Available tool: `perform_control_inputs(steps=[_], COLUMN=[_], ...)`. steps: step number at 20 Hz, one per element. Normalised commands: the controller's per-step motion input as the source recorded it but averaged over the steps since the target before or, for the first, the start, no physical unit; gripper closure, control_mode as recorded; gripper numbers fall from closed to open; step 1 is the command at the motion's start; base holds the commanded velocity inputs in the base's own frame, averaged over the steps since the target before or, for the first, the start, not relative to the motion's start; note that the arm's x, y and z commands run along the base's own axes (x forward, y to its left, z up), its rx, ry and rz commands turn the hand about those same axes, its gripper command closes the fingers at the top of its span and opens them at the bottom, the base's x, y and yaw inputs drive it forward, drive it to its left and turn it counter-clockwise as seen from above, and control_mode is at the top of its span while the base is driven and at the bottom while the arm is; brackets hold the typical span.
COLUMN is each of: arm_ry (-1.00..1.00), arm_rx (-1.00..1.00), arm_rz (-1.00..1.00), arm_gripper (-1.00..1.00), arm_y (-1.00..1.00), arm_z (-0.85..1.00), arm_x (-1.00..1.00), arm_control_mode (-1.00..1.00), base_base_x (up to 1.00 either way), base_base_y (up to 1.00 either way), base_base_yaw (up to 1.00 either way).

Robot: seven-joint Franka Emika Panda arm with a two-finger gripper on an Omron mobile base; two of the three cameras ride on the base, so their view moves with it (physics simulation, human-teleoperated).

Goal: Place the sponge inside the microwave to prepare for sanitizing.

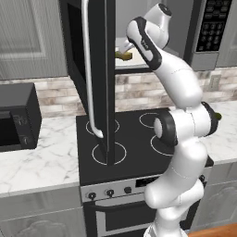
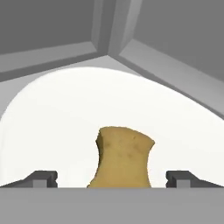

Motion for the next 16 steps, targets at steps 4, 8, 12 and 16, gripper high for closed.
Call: perform_control_inputs(steps=[4, 8, 12, 16], arm_ry=[0.0, 0.0, 0.0, 0.0], arm_rx=[0.0, 0.0, 0.0, 0.0], arm_rz=[0.0, 0.0, 0.0, 0.0], arm_gripper=[-1.0, -1.0, -1.0, -1.0], arm_y=[-0.09, -0.1, -0.11, -0.11], arm_z=[0.01, 0.0, 0.0, 0.0], arm_x=[-0.43, -0.56, -0.63, -0.66], arm_control_mode=[-1.0, -1.0, -1.0, -1.0], base_base_x=[0.0, 0.0, 0.0, 0.0], base_base_y=[0.0, 0.0, 0.0, 0.0], base_base_yaw=[0.0, 0.0, 0.0, 0.0])
